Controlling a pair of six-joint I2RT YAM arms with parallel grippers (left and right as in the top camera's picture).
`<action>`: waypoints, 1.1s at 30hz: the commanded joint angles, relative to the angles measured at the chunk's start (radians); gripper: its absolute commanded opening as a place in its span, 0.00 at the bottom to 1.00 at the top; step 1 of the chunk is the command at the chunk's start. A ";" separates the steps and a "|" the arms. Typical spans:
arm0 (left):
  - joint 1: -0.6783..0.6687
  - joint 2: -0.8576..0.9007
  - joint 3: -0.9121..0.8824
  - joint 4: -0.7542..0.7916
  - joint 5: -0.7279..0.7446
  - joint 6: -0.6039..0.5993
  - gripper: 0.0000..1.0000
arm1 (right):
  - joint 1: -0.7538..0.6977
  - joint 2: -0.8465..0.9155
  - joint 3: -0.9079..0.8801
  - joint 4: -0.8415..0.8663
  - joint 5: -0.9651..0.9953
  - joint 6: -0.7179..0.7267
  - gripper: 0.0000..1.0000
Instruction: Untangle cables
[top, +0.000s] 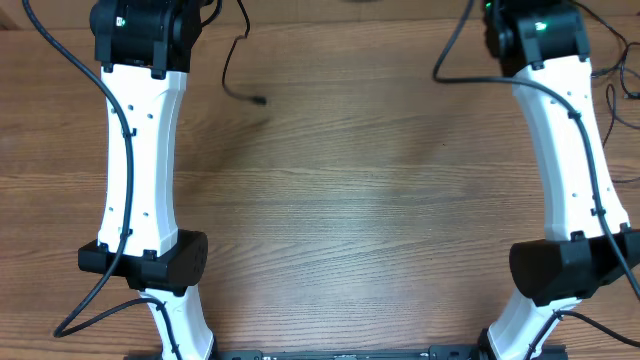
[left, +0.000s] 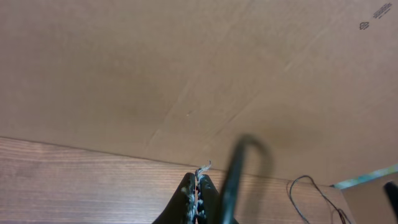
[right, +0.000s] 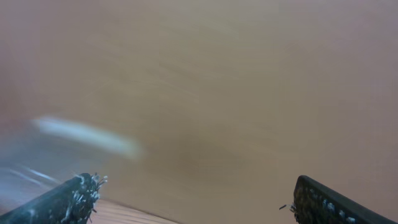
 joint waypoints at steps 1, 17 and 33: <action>-0.002 -0.021 0.010 -0.009 -0.023 0.018 0.04 | -0.097 0.059 0.014 -0.103 0.159 0.195 1.00; -0.002 -0.017 0.010 -0.013 -0.023 -0.004 0.04 | -0.100 0.055 -0.047 -0.569 -0.987 -0.083 0.90; -0.023 -0.008 0.009 -0.182 0.074 -0.156 0.04 | 0.340 -0.013 -0.048 -0.456 -0.806 -0.219 0.84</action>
